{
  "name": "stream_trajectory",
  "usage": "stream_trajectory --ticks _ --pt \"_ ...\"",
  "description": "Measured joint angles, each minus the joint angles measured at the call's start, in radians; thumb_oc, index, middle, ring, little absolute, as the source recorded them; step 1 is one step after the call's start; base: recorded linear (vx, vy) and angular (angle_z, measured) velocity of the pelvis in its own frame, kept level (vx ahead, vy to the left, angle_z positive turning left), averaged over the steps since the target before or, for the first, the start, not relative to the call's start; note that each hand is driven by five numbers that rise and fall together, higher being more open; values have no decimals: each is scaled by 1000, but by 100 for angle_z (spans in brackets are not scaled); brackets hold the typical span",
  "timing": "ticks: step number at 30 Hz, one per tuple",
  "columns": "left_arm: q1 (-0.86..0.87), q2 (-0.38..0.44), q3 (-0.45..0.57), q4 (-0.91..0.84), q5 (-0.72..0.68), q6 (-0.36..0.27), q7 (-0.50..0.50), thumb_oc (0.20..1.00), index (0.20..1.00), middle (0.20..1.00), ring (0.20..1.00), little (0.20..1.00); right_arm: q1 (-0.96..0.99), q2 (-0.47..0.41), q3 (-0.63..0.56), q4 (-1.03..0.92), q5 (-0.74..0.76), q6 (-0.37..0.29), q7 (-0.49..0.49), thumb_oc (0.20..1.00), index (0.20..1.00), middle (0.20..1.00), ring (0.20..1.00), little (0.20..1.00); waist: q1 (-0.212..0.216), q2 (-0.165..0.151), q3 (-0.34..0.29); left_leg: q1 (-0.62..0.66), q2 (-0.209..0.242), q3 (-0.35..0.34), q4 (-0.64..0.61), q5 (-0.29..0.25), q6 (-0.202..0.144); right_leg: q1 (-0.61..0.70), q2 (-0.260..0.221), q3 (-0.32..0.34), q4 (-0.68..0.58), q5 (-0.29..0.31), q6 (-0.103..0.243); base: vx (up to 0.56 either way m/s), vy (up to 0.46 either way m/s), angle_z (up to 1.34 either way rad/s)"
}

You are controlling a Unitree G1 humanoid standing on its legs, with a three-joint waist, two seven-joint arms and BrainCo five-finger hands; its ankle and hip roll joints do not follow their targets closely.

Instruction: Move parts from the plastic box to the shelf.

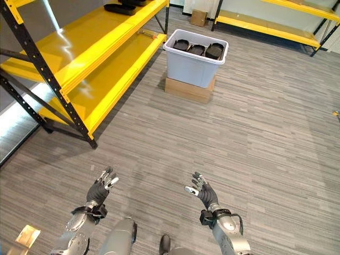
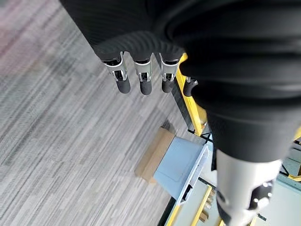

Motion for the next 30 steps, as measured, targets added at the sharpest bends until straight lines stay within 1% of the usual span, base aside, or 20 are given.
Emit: stream_trajectory --ticks 3,5,7,8,9,10,12,14,16,17,18,20,21,23,24,25,27,28,29,30 --pt "2 -37 -2 36 1 -1 1 1000 1000 1000 1000 1000 -21 -28 -1 40 -1 -11 -3 1000 1000 1000 1000 1000 28 68 12 21 53 17 -324 49 -20 90 9 37 -85 0 28 441 160 -34" --pt "11 -42 7 33 0 -3 1 1000 1000 1000 1000 1000 -19 -30 18 65 -2 -8 -2 1000 1000 1000 1000 1000 52 83 -3 41 66 18 -277 56 -10 138 -1 95 -81 -56 60 449 213 -87" --pt "26 -32 14 34 0 -3 0 1000 1000 1000 1000 1000 14 -8 19 58 -1 -11 -1 1000 1000 1000 1000 1000 67 57 -62 68 32 23 -180 72 32 158 -47 142 -79 -103 67 475 266 -98" --pt "-13 8 14 34 0 -7 1 1000 1000 1000 1000 1000 36 30 35 56 -1 -1 -6 1000 1000 1000 1000 1000 34 -34 -92 79 -54 84 -121 93 97 161 -140 117 -8 -116 125 767 482 -58" --pt "-60 23 20 33 0 -23 1 1000 1000 1000 1000 1000 48 66 48 -23 -2 2 -1 1000 1000 1000 1000 1000 30 -34 -105 129 -92 111 -62 -14 153 83 -188 102 251 -76 148 728 500 -25" --pt "-67 24 22 34 0 -27 2 1000 1000 1000 1000 1000 41 78 50 -32 -1 1 -1 1000 1000 1000 1000 1000 28 -33 -113 151 -113 109 -50 -62 152 56 -194 110 332 -50 171 486 407 -29" --pt "-52 15 33 38 3 -31 15 1000 1000 1000 1000 1000 25 84 74 -52 -1 1 2 1000 1000 1000 1000 1000 28 5 -116 194 -123 115 -44 -97 190 -73 -195 164 651 66 244 275 280 -9" --pt "-31 28 18 36 10 -31 18 1000 1000 1000 1000 1000 26 93 80 -59 -1 1 12 1000 1000 1000 1000 1000 6 37 -133 260 -146 101 -82 -107 220 -198 -199 175 892 93 220 217 165 30" --pt "-17 29 6 36 30 -30 22 1000 1000 1000 1000 1000 34 76 77 -48 0 2 11 1000 1000 1000 1000 1000 -13 95 -119 323 -145 66 -98 -107 214 -288 -184 107 929 25 162 417 163 31" --pt "-25 30 16 45 30 -33 22 1000 1000 1000 1000 1000 44 45 81 -84 0 5 21 1000 1000 1000 1000 1000 -22 146 -91 378 -131 -16 -106 -161 247 -485 -93 55 983 -77 136 539 75 24" --pt "-43 32 19 72 30 -29 22 1000 1000 1000 1000 1000 43 36 82 -123 0 4 23 1000 1000 1000 1000 1000 -46 150 -69 405 -132 -22 -109 -178 240 -610 -63 11 966 -88 110 300 -21 46" --pt "-32 31 18 69 31 -26 14 1000 1000 1000 1000 1000 74 34 90 -117 1 5 22 1000 1000 1000 1000 1000 -98 122 -65 524 -148 -32 -184 -202 189 -670 -90 -119 643 -81 93 381 -136 80" --pt "8 20 22 41 31 -28 12 1000 1000 1000 1000 1000 102 34 91 -102 1 4 24 1000 1000 1000 1000 1000 -110 91 -99 576 -156 -36 -185 -262 141 -694 -100 -111 434 -50 92 449 -216 80" --pt "32 11 12 25 30 -26 13 1000 1000 1000 1000 1000 105 38 77 -86 1 7 22 1000 1000 1000 1000 1000 -97 96 -115 639 -142 -5 -192 -271 121 -637 -76 -97 218 -54 49 308 -182 66" --pt "51 9 13 32 30 -25 14 1000 1000 1000 1000 1000 98 40 82 -79 0 10 25 1000 1000 1000 1000 1000 -97 95 -116 683 -147 21 -169 -272 95 -525 -54 -94 143 -55 -67 378 -253 27" --pt "54 -12 27 49 30 -26 16 1000 1000 1000 1000 1000 67 29 74 -58 0 10 21 1000 1000 1000 1000 1000 -76 98 -112 700 -166 34 -62 -294 36 -422 -33 -30 55 37 -206 486 -329 37" --pt "31 -16 22 26 39 -29 9 1000 1000 1000 1000 1000 55 33 35 -52 0 3 17 1000 1000 1000 1000 1000 -82 51 -103 675 -124 25 -79 -341 39 -346 -80 -20 50 290 -118 408 -332 62" --pt "24 -23 9 14 39 -32 6 1000 1000 1000 1000 1000 32 21 34 -39 0 1 16 1000 1000 1000 1000 1000 -73 61 -108 597 -77 16 -160 -295 52 -307 -63 -35 49 268 0 290 -338 43" --pt "25 -31 5 17 39 -32 7 1000 1000 1000 1000 1000 8 18 45 -30 -1 2 19 1000 1000 1000 1000 1000 -78 73 -115 594 -48 55 -179 -248 97 -293 -41 -77 56 239 11 411 -503 16" --pt "18 -32 -9 14 39 -32 4 1000 1000 1000 1000 1000 13 15 45 -43 -1 3 18 1000 1000 1000 1000 1000 -83 74 -130 594 -29 54 -169 -249 95 -294 -35 -105 81 197 19 244 -324 7"
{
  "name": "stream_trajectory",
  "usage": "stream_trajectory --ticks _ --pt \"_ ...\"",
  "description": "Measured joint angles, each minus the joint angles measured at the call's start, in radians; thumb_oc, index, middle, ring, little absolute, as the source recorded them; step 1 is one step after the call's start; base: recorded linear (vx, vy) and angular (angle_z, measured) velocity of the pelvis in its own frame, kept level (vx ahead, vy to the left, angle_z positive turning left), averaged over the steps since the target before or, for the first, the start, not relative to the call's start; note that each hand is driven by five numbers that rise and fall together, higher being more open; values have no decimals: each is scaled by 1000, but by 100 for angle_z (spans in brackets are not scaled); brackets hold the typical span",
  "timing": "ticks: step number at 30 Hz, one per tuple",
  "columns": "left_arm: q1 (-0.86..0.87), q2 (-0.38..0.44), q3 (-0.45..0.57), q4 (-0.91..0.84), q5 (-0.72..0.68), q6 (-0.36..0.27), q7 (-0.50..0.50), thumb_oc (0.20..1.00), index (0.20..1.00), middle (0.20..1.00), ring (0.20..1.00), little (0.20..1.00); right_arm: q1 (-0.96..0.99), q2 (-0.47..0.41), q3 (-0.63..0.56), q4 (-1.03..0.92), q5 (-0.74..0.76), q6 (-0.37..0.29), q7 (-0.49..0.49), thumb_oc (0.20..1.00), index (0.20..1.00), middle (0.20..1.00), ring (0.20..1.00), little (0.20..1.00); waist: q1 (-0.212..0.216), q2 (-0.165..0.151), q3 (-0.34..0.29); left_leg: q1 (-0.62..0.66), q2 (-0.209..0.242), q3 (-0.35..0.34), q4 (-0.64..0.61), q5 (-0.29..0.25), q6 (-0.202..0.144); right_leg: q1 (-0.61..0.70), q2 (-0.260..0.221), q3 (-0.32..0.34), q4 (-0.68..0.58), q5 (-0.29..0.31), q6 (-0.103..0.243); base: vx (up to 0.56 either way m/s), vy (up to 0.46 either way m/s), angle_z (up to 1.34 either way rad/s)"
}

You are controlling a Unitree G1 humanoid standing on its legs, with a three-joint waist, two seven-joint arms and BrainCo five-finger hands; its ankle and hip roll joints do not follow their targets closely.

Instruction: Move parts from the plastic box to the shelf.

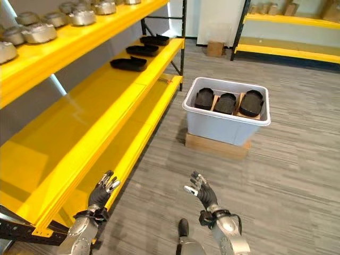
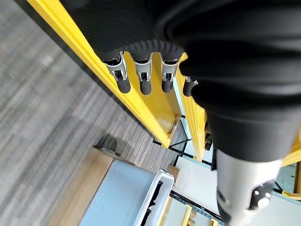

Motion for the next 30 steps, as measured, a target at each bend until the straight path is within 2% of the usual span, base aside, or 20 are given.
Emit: stream_trajectory --ticks 2,3,4,5,6,7,9,10,11,12,13,14,16,18,21,25,26,27,29,30 --pt "-17 4 -10 4 -1 1 -3 1000 1000 1000 1000 1000 -5 2 4 -6 0 -1 2 1000 1000 1000 1000 1000 -14 0 -9 -2 30 -2 49 -12 -35 2 20 -16 41 -38 4 163 -222 5" --pt "-25 3 -12 7 -1 1 -4 1000 1000 1000 1000 1000 -1 2 8 -11 0 -1 2 1000 1000 1000 1000 1000 -12 -6 -13 -19 29 5 118 -11 -51 29 33 -6 26 -37 -23 115 -157 -35" --pt "-15 3 -7 9 -2 2 -3 1000 1000 1000 1000 1000 -3 -1 19 -11 0 -2 2 1000 1000 1000 1000 1000 -3 -11 -15 -75 20 14 259 18 -87 58 49 22 0 -49 -40 279 -434 -79" --pt "-3 -8 -6 11 -3 1 -3 1000 1000 1000 1000 1000 2 -16 21 -17 1 -2 2 1000 1000 1000 1000 1000 6 7 -14 -177 17 -30 542 44 -104 106 54 49 -17 -75 -48 196 -348 -76" --pt "-29 0 -10 -11 -2 1 -6 1000 1000 1000 1000 1000 19 -39 20 -20 1 -3 1 1000 1000 1000 1000 1000 4 7 -7 -345 -7 -99 835 151 -84 139 51 66 -18 -119 -81 302 -404 -77" --pt "-20 11 7 -8 -3 -3 -4 1000 1000 1000 1000 1000 30 -53 32 -25 1 -1 1 1000 1000 1000 1000 1000 34 -45 23 -471 -44 -113 955 159 -99 192 23 80 -32 -116 -70 207 -121 -35" --pt "-14 21 7 -8 -3 0 -3 1000 1000 1000 1000 1000 35 -49 20 -49 1 -3 -6 1000 1000 1000 1000 1000 38 -66 56 -576 -26 -79 825 138 -69 235 7 107 -59 -149 -58 301 1 -30" --pt "-8 12 2 -5 -2 6 -3 1000 1000 1000 1000 1000 31 -41 6 -49 1 -3 -20 1000 1000 1000 1000 1000 44 -58 66 -597 -16 -38 529 139 -68 264 -4 122 -88 -155 -44 328 44 -47" --pt "-5 0 3 11 -2 6 -4 1000 1000 1000 1000 1000 11 -49 -1 -41 0 -3 -20 1000 1000 1000 1000 1000 47 -22 81 -537 -16 -26 134 172 -78 295 -4 136 -105 -165 -22 345 39 -51" --pt "19 5 2 23 -2 13 -3 1000 1000 1000 1000 1000 20 -51 -1 -38 0 -7 -20 1000 1000 1000 1000 1000 39 10 76 -480 -25 -21 -35 223 -70 381 3 147 -148 -174 7 390 63 -99" --pt "58 6 5 0 -1 10 -3 1000 1000 1000 1000 1000 51 -52 0 -35 -5 -7 -17 1000 1000 1000 1000 1000 57 52 50 -420 -25 -55 -16 236 -52 429 21 198 -154 -213 40 309 63 -107" --pt "65 11 5 -5 -1 9 -4 1000 1000 1000 1000 1000 58 -46 8 -43 -11 -7 -17 1000 1000 1000 1000 1000 56 54 38 -399 -32 -42 -22 300 -21 431 13 214 -118 -237 78 166 55 -112" --pt "64 26 9 -18 -1 9 -4 1000 1000 1000 1000 1000 93 -39 18 -56 -20 -6 -11 1000 1000 1000 1000 1000 38 1 12 -370 -68 -20 -60 369 18 438 -32 183 -107 -268 100 134 48 -44" --pt "43 47 9 -19 -1 11 -5 1000 1000 1000 1000 1000 117 -7 8 -56 -22 -4 -10 1000 1000 1000 1000 1000 27 -45 6 -321 -93 -14 -113 379 51 441 -66 171 -107 -275 113 96 57 -19" --pt "0 50 6 -22 -1 10 -6 1000 1000 1000 1000 1000 99 4 29 -53 -30 -1 -9 1000 1000 1000 1000 1000 34 -39 10 -253 -96 -3 -143 350 84 393 -59 173 -78 -266 124 47 109 -11" --pt "3 50 1 -27 1 10 -3 1000 1000 1000 1000 1000 31 17 63 -50 -39 0 9 1000 1000 1000 1000 1000 44 4 37 -225 -93 9 -99 307 100 190 -52 187 390 -296 181 -5 98 -3" --pt "3 53 2 -29 5 11 -3 1000 1000 1000 1000 1000 11 28 71 -50 -39 0 13 1000 1000 1000 1000 1000 36 13 64 -217 -90 0 -75 284 103 80 -55 190 619 -245 244 57 51 27" --pt "6 58 2 -29 8 11 -3 1000 1000 1000 1000 1000 15 34 81 -50 -39 2 19 1000 1000 1000 1000 1000 32 6 72 -204 -95 -6 -70 269 113 20 -61 211 736 -215 259 193 -5 27" --pt "18 67 3 -29 9 12 -2 1000 1000 1000 1000 1000 20 38 88 -52 -40 6 26 1000 1000 1000 1000 1000 44 6 89 -197 -103 -16 -39 228 114 -52 -73 239 769 -242 213 193 -40 6" --pt "17 75 -1 -29 9 13 -4 1000 1000 1000 1000 1000 15 36 80 -60 -40 7 26 1000 1000 1000 1000 1000 40 12 95 -197 -105 -15 -30 217 110 -79 -117 224 672 -251 196 150 -93 20"
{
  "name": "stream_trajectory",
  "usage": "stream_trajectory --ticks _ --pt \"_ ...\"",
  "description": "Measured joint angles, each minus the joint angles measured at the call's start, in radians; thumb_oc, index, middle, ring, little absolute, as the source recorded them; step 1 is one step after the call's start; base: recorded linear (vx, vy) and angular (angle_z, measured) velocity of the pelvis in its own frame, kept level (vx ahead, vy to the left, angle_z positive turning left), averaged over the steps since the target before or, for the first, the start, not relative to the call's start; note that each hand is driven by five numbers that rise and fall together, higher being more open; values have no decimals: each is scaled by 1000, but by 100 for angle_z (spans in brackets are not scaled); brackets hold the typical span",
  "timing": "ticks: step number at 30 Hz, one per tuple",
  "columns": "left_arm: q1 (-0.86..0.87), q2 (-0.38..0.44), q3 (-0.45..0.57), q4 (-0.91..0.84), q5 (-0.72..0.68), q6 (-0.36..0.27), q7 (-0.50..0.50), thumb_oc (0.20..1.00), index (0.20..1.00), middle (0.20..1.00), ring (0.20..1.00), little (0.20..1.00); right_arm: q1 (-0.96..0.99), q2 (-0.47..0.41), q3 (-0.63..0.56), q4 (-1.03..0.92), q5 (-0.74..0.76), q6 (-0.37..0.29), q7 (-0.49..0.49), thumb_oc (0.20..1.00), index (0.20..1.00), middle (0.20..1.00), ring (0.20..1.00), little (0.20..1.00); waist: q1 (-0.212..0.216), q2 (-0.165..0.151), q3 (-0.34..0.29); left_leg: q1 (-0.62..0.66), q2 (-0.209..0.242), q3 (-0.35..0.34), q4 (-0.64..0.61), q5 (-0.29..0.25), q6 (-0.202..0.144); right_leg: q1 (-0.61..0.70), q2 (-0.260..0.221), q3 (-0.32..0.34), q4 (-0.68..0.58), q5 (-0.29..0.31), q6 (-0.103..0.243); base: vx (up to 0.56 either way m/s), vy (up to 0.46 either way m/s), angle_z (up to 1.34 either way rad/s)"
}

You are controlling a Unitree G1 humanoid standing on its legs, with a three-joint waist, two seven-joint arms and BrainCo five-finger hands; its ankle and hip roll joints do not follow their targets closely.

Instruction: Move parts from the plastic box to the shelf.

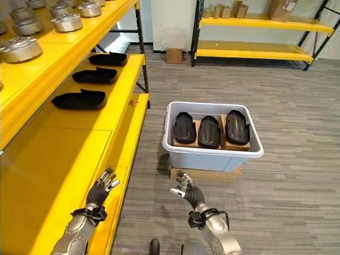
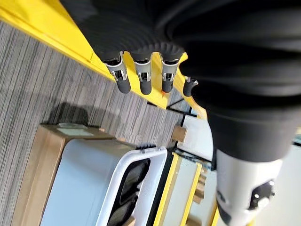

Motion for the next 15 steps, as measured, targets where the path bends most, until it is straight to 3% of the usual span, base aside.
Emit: stream_trajectory --ticks 3,5,7,9,10,11,12,15 --pt "3 9 16 6 -1 -1 0 1000 1000 1000 1000 1000 16 2 -11 -2 0 2 -3 1000 1000 1000 1000 1000 -22 12 -2 21 -4 -13 9 -33 -29 10 -141 -35 -403 67 -2 284 -223 22" --pt "-9 9 31 42 -1 -2 1 1000 1000 1000 1000 1000 19 16 -9 9 0 3 -4 1000 1000 1000 1000 1000 -28 -9 -13 44 -16 -20 4 -62 -46 72 -215 -29 -783 170 51 265 -222 6" --pt "11 0 37 42 -1 -2 0 1000 1000 1000 1000 1000 31 31 -8 12 -6 5 -4 1000 1000 1000 1000 1000 -30 -18 -16 76 1 -28 10 -100 -69 76 -231 -57 -812 213 45 286 -263 2" --pt "46 -27 37 39 -1 -2 0 1000 1000 1000 1000 1000 48 29 -5 13 -31 16 -4 1000 1000 1000 1000 1000 -33 -27 -41 127 41 -37 -18 -125 -97 131 -203 -116 -781 234 38 322 -335 17" --pt "66 -46 34 44 -1 -2 1 1000 1000 1000 1000 1000 54 28 -3 34 -39 22 -3 1000 1000 1000 1000 1000 -34 -46 -84 183 81 -60 -61 -141 -141 205 -154 -143 -776 268 43 195 -331 43" --pt "65 -93 17 55 -1 -1 1 1000 1000 1000 1000 1000 51 6 -18 44 -38 20 -4 1000 1000 1000 1000 1000 -35 -12 -116 191 152 -69 -49 -148 -173 222 -88 -168 -776 294 29 284 -528 52" --pt "57 -112 -9 45 -2 0 -5 1000 1000 1000 1000 1000 8 -42 -21 53 -38 24 -6 1000 1000 1000 1000 1000 -36 8 -129 140 209 -69 35 -120 -221 241 -31 -200 -774 285 -10 198 -418 28" --pt "39 -98 -5 36 -3 -2 -8 1000 1000 1000 1000 1000 -20 -74 -15 16 -36 13 -6 1000 1000 1000 1000 1000 -39 2 -124 72 255 -76 174 -93 -275 244 25 -214 -767 244 -80 144 -252 -4"
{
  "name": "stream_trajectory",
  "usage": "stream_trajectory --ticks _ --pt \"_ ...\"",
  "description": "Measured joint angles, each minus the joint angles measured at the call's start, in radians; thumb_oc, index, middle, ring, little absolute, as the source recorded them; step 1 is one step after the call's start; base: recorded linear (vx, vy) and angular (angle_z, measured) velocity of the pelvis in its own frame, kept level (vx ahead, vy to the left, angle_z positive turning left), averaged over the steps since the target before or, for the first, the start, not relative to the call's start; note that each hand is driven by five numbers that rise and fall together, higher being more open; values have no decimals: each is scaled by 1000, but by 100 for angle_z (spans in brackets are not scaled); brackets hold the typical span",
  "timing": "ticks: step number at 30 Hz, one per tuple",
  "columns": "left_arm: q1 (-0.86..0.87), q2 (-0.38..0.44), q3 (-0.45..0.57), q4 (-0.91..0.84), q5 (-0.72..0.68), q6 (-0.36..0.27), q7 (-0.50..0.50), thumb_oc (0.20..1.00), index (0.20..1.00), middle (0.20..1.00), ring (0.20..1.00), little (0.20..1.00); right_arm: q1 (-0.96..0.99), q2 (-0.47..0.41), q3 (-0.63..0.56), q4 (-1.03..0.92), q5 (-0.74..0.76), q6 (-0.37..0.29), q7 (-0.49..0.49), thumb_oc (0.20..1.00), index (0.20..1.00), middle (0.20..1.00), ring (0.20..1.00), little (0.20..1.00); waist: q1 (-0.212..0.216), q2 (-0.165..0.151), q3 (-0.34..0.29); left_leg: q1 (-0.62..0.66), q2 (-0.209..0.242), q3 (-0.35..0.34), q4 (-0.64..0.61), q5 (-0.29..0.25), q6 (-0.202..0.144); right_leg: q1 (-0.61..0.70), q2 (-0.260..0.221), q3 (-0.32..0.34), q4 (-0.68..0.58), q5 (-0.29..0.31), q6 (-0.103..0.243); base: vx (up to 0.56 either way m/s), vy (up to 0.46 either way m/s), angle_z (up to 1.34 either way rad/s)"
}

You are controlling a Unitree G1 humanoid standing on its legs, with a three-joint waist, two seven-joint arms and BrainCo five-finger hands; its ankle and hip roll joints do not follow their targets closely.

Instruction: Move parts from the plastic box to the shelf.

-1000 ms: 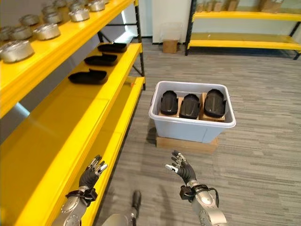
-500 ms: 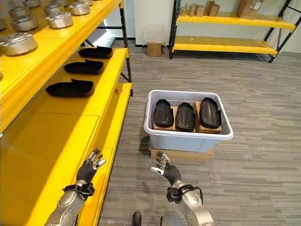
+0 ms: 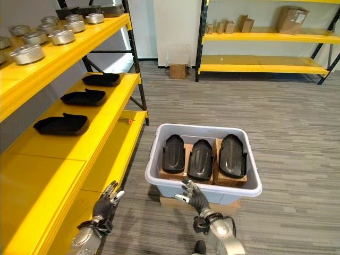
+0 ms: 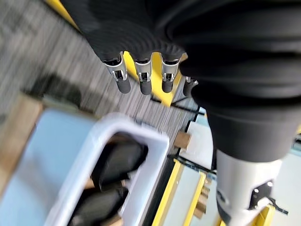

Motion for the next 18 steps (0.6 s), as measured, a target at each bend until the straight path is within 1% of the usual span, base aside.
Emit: stream_trajectory --ticks 1,2,3,4,5,6,7,8,9,10,11,12,13,14,15,17,18 --pt "-10 0 -1 1 -1 0 0 1000 1000 1000 1000 1000 -2 -14 -1 -3 1 -1 0 1000 1000 1000 1000 1000 -1 -9 7 -12 -6 -6 23 4 1 11 7 -3 7 -19 -24 217 -332 -2" --pt "-21 1 -1 2 -5 -1 0 1000 1000 1000 1000 1000 -7 -27 -1 6 2 -1 0 1000 1000 1000 1000 1000 -3 -6 9 -12 -1 -10 26 74 -7 15 22 -20 32 -46 -47 157 -242 11" --pt "-33 6 0 -1 -9 -1 1 1000 1000 1000 1000 1000 5 -26 2 7 3 0 0 1000 1000 1000 1000 1000 -12 -12 11 -26 10 -44 66 81 -15 31 41 -25 35 -69 -45 120 -239 20" --pt "-43 20 1 -2 -9 -4 0 1000 1000 1000 1000 1000 12 -15 8 7 3 0 0 1000 1000 1000 1000 1000 -12 -23 16 -48 12 -72 120 90 -29 44 52 -28 29 -92 -51 84 -225 15" --pt "-49 29 3 -3 -10 -4 1 1000 1000 1000 1000 1000 13 -8 10 5 4 0 0 1000 1000 1000 1000 1000 -9 -29 20 -93 18 -93 196 108 -29 46 71 -28 25 -96 -68 99 -245 1" --pt "-51 32 7 -3 -10 -4 1 1000 1000 1000 1000 1000 13 -7 12 2 6 0 0 1000 1000 1000 1000 1000 0 -35 26 -140 13 -116 266 143 -36 43 83 -28 27 -102 -84 111 -199 -11" --pt "-54 36 9 -3 -10 -4 2 1000 1000 1000 1000 1000 14 -9 13 -4 9 0 -1 1000 1000 1000 1000 1000 9 -58 40 -185 -9 -130 347 212 -40 48 79 -30 25 -107 -106 127 -136 -5" --pt "-52 34 8 -4 -17 -2 2 1000 1000 1000 1000 1000 14 -12 13 -13 9 0 -2 1000 1000 1000 1000 1000 13 -75 60 -233 -25 -124 440 228 -35 69 73 -32 12 -109 -117 142 -62 3" --pt "-45 32 6 -6 -19 1 1 1000 1000 1000 1000 1000 13 -17 11 -16 9 0 -4 1000 1000 1000 1000 1000 12 -81 67 -275 -29 -98 507 173 -11 87 73 -35 1 -111 -122 182 -5 7" --pt "-39 35 5 -7 -19 2 0 1000 1000 1000 1000 1000 11 -13 9 -17 9 0 -10 1000 1000 1000 1000 1000 13 -88 74 -296 -26 -50 470 118 -8 104 74 -34 -14 -113 -121 205 42 14" --pt "-42 35 5 -6 -19 2 0 1000 1000 1000 1000 1000 10 -13 6 -18 9 0 -12 1000 1000 1000 1000 1000 10 -91 83 -303 -22 -13 359 91 -1 123 78 -36 -36 -114 -114 198 88 8" --pt "-45 34 1 -6 -19 2 0 1000 1000 1000 1000 1000 9 -13 1 -17 10 0 -18 1000 1000 1000 1000 1000 13 -88 86 -303 -18 10 197 90 0 135 86 -36 -60 -110 -105 172 122 -3" --pt "-44 35 -2 -5 -19 2 0 1000 1000 1000 1000 1000 4 -13 -4 -13 9 -1 -21 1000 1000 1000 1000 1000 15 -77 93 -289 2 35 -5 103 0 144 101 -34 -66 -111 -93 178 170 -16" --pt "-44 35 -3 -4 -19 2 0 1000 1000 1000 1000 1000 7 -13 -9 -11 9 -1 -23 1000 1000 1000 1000 1000 12 -62 92 -281 22 47 -146 132 -7 154 116 -33 -66 -116 -86 180 177 -26" --pt "-46 34 -4 -6 -19 2 0 1000 1000 1000 1000 1000 13 -12 -17 -9 9 -1 -30 1000 1000 1000 1000 1000 9 -47 94 -270 35 60 -241 165 -7 163 132 -23 -67 -122 -78 132 125 -29" --pt "-36 35 -1 -7 -18 1 -1 1000 1000 1000 1000 1000 17 -9 -26 -2 9 -1 -32 1000 1000 1000 1000 1000 14 -38 96 -261 45 66 -253 192 1 181 141 8 -67 -126 -79 172 198 -69" --pt "-28 37 -2 -7 -18 2 -3 1000 1000 1000 1000 1000 26 -14 -36 -5 9 -1 -33 1000 1000 1000 1000 1000 4 -27 87 -252 27 75 -190 198 13 190 131 30 -67 -137 -86 209 262 -70"
